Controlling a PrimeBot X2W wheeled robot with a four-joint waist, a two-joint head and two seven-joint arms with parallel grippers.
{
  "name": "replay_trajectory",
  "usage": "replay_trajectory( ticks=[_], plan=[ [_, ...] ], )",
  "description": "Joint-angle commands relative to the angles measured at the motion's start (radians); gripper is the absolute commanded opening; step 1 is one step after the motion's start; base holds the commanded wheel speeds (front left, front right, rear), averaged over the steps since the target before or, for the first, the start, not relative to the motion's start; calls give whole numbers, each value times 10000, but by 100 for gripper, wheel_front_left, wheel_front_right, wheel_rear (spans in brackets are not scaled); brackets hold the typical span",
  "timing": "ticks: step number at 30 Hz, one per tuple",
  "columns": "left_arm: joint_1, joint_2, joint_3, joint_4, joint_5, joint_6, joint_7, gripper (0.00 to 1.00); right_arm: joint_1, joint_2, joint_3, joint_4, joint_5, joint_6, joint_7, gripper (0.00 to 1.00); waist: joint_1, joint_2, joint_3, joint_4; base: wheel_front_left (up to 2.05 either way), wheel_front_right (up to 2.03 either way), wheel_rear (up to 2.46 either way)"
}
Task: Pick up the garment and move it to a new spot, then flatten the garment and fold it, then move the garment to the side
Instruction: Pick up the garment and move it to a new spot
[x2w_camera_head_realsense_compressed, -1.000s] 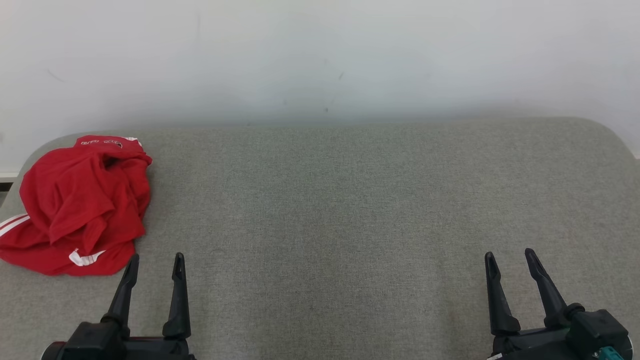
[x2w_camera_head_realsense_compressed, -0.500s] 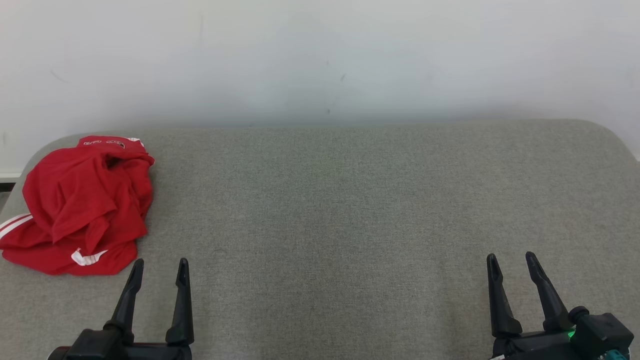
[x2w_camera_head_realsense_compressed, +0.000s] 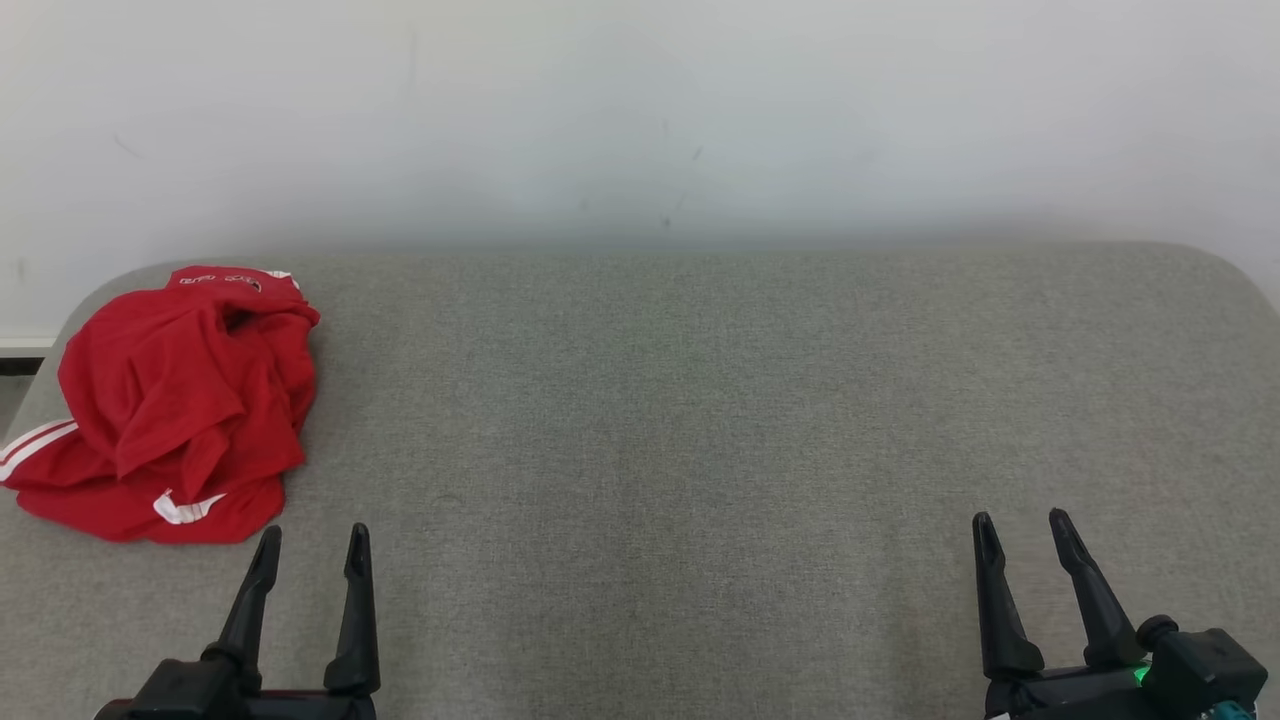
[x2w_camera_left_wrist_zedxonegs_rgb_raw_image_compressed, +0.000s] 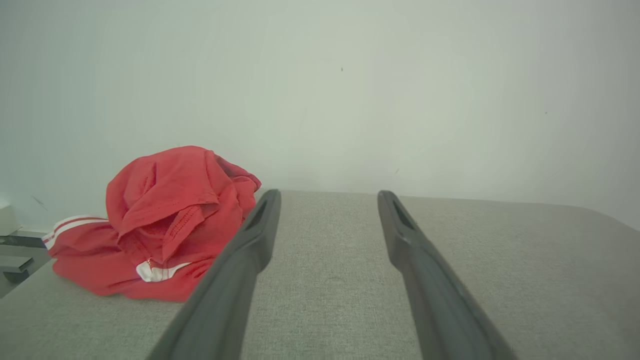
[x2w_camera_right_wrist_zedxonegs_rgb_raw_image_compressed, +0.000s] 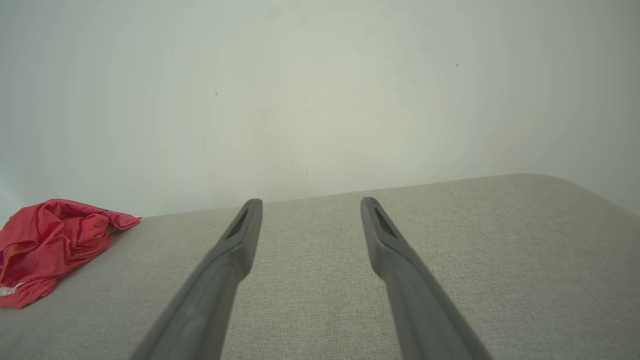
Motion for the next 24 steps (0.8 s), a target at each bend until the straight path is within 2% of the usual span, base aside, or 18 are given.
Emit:
replay_trajectory(
  ticks=[1,9,15,24],
  plan=[
    [-87,-31,53,61,78,15,-11,100,70,-65,43,21,60,-21,9,100,0,0,38,90,0,0,0],
    [-118,-88,120,313,26,170,-11,100,60,-110,75,12,151,-21,105,100,0,0,181,583,0,0,0],
    [-103,-119,89,413,9,423,-11,100,72,-163,90,-26,177,-21,147,100,0,0,281,1257,0,0,0],
    [-166,-80,100,619,-6,516,-9,100,97,-189,139,-32,165,-21,238,100,0,0,396,2440,0,0,0]
  ],
)
